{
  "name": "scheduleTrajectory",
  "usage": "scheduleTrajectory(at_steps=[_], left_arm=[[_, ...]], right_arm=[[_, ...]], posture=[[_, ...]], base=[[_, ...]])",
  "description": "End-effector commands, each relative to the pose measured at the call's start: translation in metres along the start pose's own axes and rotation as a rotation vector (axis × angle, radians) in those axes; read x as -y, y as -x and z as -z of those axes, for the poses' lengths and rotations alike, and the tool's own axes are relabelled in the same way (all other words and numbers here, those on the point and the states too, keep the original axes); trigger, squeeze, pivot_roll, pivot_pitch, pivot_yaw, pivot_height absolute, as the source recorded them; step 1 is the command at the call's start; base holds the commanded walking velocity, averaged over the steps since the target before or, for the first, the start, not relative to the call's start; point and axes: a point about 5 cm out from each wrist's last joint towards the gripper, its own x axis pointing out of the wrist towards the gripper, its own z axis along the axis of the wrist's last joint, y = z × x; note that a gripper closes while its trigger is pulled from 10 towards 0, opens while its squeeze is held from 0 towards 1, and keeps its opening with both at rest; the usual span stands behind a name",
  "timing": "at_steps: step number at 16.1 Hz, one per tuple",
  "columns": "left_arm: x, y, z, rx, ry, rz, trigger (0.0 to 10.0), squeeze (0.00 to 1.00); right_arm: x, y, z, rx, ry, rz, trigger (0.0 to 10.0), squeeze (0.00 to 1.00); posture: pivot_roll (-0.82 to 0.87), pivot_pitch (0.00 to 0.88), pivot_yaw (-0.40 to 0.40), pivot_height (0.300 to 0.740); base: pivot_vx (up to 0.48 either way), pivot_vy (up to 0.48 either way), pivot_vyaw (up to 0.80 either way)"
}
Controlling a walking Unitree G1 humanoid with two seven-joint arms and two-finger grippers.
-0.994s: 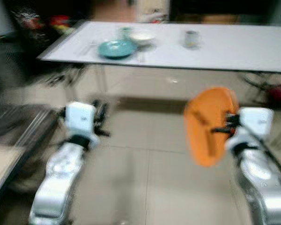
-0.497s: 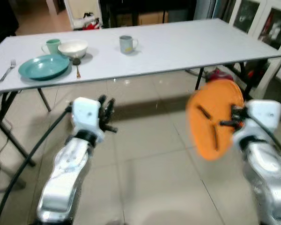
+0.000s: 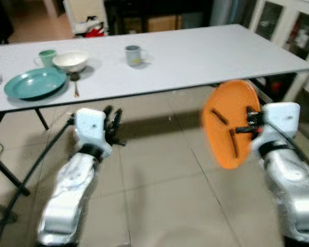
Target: Setting the table
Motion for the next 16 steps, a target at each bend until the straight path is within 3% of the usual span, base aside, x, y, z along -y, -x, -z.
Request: scheduleTrajectory(at_steps=[1,13,16], left_arm=[[0.001,-0.002,-0.002,0.005,0.007,0.004,10.0,0.0],[0.003,-0.006,-0.006,0.016,-0.005,0.03,10.0,0.0],[0.002,-0.005,-0.007,0.019,-0.01,0.033,10.0,0.0]], right_arm=[[0.004,0.0,-0.014,0.071,0.011,0.008,10.0,0.0],[0.001,0.002,-0.016,0.094,-0.041,0.004,10.0,0.0],[0.0,0.003,-0.034,0.202,-0.079,-0.028,10.0,0.0]], posture=[[-0.05,0.0,0.018,0.74],[-0.05,0.0,0.042,0.74],[-0.05,0.0,0.041,0.74]], base=[[0.416,0.0,0.0],[0.417,0.0,0.0],[0.417,0.0,0.0]])
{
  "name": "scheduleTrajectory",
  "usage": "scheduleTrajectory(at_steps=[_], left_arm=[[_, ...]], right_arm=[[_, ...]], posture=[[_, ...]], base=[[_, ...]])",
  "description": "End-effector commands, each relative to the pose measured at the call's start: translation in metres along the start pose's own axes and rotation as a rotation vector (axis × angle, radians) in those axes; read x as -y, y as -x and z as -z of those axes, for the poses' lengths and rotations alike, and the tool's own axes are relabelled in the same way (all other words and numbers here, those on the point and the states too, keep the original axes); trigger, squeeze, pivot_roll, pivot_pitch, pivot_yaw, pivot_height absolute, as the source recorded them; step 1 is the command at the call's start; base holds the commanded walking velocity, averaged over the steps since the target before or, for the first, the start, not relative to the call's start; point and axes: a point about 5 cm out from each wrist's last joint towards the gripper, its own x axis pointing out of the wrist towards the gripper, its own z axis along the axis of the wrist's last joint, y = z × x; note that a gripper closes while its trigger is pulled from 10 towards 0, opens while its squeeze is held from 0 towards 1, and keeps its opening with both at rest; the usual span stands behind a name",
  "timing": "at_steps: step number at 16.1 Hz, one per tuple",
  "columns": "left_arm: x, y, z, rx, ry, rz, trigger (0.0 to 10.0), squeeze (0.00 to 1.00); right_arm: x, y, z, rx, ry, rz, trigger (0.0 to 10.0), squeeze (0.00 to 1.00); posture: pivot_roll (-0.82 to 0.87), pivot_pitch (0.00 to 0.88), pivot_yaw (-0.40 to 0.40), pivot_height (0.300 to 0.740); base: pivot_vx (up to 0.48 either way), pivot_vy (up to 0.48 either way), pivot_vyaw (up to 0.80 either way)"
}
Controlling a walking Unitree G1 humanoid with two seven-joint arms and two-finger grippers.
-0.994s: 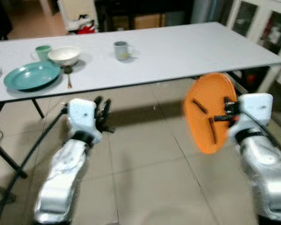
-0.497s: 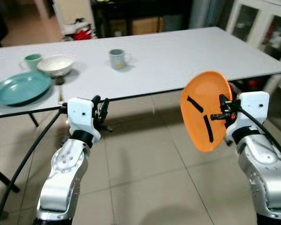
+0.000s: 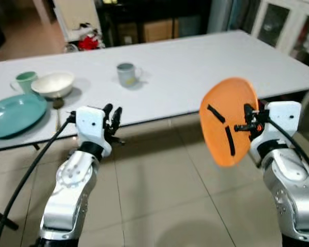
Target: Setting the table
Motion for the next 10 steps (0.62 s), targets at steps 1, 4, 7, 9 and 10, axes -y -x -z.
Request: scheduleTrajectory(at_steps=[1,4,7,9,10], left_arm=[[-0.005,0.002,-0.002,0.0,-0.013,-0.007,10.0,0.0],[-0.005,0.003,-0.003,0.002,-0.018,0.006,10.0,0.0],[-0.007,0.003,-0.006,0.006,-0.03,0.014,10.0,0.0],[-0.006,0.004,-0.006,0.008,-0.033,0.014,10.0,0.0],[-0.005,0.004,-0.006,0.008,-0.032,0.016,10.0,0.0]], right_arm=[[-0.011,0.0,-0.035,0.188,-0.063,-0.074,10.0,0.0],[-0.011,0.0,-0.05,0.251,-0.136,-0.096,10.0,0.0],[-0.016,-0.003,-0.04,0.156,-0.18,-0.167,10.0,0.0],[-0.012,-0.008,-0.033,0.102,-0.292,-0.132,10.0,0.0],[-0.007,-0.01,-0.032,0.091,-0.336,-0.116,10.0,0.0]], posture=[[-0.05,0.0,0.044,0.74],[-0.05,0.0,0.055,0.74],[-0.04,0.0,0.05,0.74],[-0.04,0.0,0.041,0.74],[-0.04,0.0,0.038,0.74]], base=[[0.42,0.0,0.0],[0.419,0.0,0.0],[0.415,0.0,0.0],[0.414,0.0,0.0],[0.416,0.0,0.0]])
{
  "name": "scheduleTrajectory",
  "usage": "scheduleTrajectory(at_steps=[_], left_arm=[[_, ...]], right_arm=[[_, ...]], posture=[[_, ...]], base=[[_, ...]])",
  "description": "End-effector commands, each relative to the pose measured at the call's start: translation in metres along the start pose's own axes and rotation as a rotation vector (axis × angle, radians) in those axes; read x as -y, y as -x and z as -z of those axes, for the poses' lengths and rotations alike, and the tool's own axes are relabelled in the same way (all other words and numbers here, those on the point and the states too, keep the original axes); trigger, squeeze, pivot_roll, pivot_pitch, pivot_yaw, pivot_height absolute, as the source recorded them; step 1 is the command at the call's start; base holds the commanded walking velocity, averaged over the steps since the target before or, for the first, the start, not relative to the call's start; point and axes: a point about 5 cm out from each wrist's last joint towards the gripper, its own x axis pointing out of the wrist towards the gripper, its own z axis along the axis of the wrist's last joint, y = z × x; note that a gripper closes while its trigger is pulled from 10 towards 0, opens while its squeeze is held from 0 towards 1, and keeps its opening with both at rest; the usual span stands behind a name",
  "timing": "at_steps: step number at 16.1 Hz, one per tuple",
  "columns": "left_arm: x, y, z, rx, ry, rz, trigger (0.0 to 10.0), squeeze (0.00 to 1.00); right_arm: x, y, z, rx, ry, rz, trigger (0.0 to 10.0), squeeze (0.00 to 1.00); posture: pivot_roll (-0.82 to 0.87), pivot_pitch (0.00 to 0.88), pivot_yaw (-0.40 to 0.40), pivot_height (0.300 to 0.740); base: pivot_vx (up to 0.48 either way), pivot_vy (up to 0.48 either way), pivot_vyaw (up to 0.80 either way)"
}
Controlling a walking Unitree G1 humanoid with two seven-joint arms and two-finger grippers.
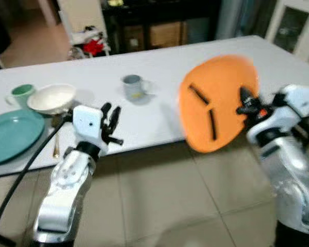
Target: Setting the table
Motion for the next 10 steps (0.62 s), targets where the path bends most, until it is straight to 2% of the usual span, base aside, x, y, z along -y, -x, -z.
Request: scheduleTrajectory(at_steps=[1,4,5,8,10], left_arm=[[0.003,-0.001,-0.002,0.003,0.003,0.01,10.0,0.0],[0.004,0.002,0.0,-0.004,0.001,0.027,10.0,0.0],[0.002,0.003,0.0,-0.005,-0.002,0.026,10.0,0.0],[0.002,0.004,0.0,-0.009,-0.003,0.046,10.0,0.0],[0.008,0.003,0.002,-0.035,0.004,0.129,10.0,0.0]], right_arm=[[0.004,0.0,-0.013,0.04,-0.033,0.004,10.0,0.0],[0.005,-0.001,-0.007,-0.031,-0.071,-0.025,10.0,0.0],[0.006,-0.001,-0.002,-0.075,-0.13,-0.02,10.0,0.0],[0.011,-0.004,0.009,-0.179,-0.213,0.017,10.0,0.0],[0.018,-0.008,0.02,-0.245,-0.342,0.045,10.0,0.0]], posture=[[-0.03,0.0,0.039,0.74],[-0.03,0.0,0.034,0.74],[-0.03,0.0,0.034,0.74],[-0.03,0.0,0.038,0.74],[-0.03,0.0,0.036,0.74]], base=[[0.412,0.0,0.0],[0.414,0.0,0.0],[0.416,0.0,0.0],[0.412,0.0,0.0],[0.15,0.0,0.0]])
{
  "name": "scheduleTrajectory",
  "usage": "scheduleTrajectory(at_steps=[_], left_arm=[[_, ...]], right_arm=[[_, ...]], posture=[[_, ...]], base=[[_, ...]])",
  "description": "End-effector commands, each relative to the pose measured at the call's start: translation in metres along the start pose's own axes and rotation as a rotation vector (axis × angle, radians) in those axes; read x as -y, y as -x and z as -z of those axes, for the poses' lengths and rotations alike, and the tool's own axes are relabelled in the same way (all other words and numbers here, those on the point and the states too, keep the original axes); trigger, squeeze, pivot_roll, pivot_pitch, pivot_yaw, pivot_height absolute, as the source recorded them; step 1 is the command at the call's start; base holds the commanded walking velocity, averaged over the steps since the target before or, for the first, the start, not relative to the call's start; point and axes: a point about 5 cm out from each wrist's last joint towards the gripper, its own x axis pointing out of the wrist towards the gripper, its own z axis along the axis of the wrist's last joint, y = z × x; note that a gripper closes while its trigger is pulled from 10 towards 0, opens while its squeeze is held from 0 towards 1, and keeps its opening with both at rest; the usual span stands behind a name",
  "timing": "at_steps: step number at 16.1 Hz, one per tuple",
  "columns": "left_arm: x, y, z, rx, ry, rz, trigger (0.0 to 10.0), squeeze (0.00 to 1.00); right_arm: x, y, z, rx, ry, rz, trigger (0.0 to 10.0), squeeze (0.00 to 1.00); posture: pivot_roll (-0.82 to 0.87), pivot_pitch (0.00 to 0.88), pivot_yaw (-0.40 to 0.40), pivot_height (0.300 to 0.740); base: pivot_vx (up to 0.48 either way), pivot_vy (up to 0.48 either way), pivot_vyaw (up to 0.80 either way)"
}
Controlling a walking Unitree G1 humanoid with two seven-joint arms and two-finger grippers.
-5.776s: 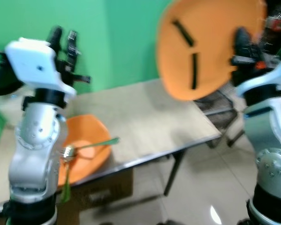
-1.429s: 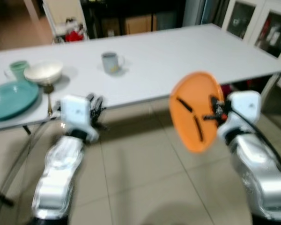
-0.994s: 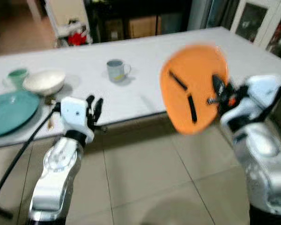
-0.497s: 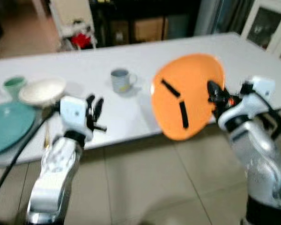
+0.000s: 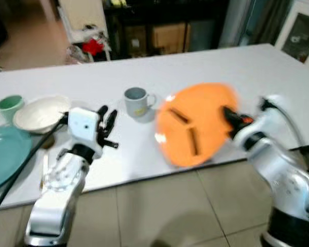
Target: Setting the table
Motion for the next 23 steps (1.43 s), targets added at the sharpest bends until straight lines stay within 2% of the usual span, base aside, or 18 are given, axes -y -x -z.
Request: scheduleTrajectory(at_steps=[1,3,4,5,6,8,9,11,13,15,20,21,22,23], left_arm=[[0.011,-0.003,-0.001,-0.001,0.018,0.091,10.0,0.0],[0.012,-0.001,-0.002,-0.012,0.032,0.146,10.0,0.0],[0.013,0.001,-0.002,-0.024,0.036,0.181,10.0,0.0],[0.014,0.005,-0.001,-0.053,0.026,0.236,10.0,0.0],[0.015,0.007,0.0,-0.069,0.02,0.261,10.0,0.0],[0.017,0.014,0.002,-0.124,0.017,0.359,10.0,0.0],[0.017,0.015,0.002,-0.127,0.018,0.364,10.0,0.0],[0.017,0.013,0.0,-0.119,-0.005,0.36,10.0,0.0],[0.018,0.015,-0.002,-0.125,-0.002,0.369,10.0,0.0],[0.018,0.016,-0.003,-0.125,-0.003,0.37,10.0,0.0],[0.019,0.014,-0.003,-0.124,-0.011,0.365,10.0,0.0],[0.018,0.013,-0.003,-0.123,-0.015,0.367,10.0,0.0],[0.018,0.013,-0.003,-0.124,-0.018,0.369,10.0,0.0],[0.019,0.013,-0.003,-0.125,-0.021,0.375,10.0,0.0]], right_arm=[[0.011,0.001,-0.009,0.02,-0.064,0.036,10.0,0.0],[0.017,-0.006,-0.005,-0.013,-0.177,0.05,10.0,0.0],[0.021,-0.01,-0.004,-0.022,-0.198,0.069,10.0,0.0],[0.027,-0.015,-0.003,-0.015,-0.273,0.081,10.0,0.0],[0.03,-0.019,-0.001,-0.019,-0.302,0.093,10.0,0.0],[0.031,-0.035,0.007,-0.072,-0.375,0.078,10.0,0.0],[0.031,-0.037,0.008,-0.076,-0.381,0.074,10.0,0.0],[0.034,-0.058,0.016,-0.103,-0.393,0.103,10.0,0.0],[0.039,-0.068,0.024,-0.122,-0.417,0.14,10.0,0.0],[0.043,-0.07,0.026,-0.121,-0.404,0.157,10.0,0.0],[0.049,-0.081,0.039,-0.093,-0.392,0.101,10.0,0.0],[0.048,-0.084,0.04,-0.087,-0.378,0.089,10.0,0.33],[0.048,-0.085,0.041,-0.089,-0.365,0.094,10.0,0.78],[0.049,-0.085,0.043,-0.101,-0.345,0.093,10.0,1.0]], posture=[[-0.02,0.0,0.032,0.74],[-0.02,0.0,0.03,0.74],[-0.02,0.0,0.027,0.74],[-0.01,0.0,0.023,0.74],[-0.01,0.0,0.023,0.74],[-0.01,0.0,0.027,0.74],[0.0,0.0,0.027,0.74],[0.01,0.0,0.024,0.74],[0.02,0.0,0.022,0.74],[0.02,0.0,0.02,0.74],[0.02,0.0,0.032,0.74],[0.02,0.0,0.043,0.74],[0.02,0.0,0.043,0.74],[0.02,0.0,0.041,0.74]], base=[[0.0,0.0,0.0],[0.0,0.0,0.0],[0.0,0.0,0.0],[0.0,0.0,0.0],[0.0,0.0,0.0],[0.0,0.0,0.0],[0.0,0.0,0.0],[0.0,0.0,0.0],[0.0,0.0,0.0],[0.0,0.0,0.0],[0.0,0.0,0.0],[0.0,0.0,0.0],[0.0,0.0,0.0],[0.0,0.0,0.0]])
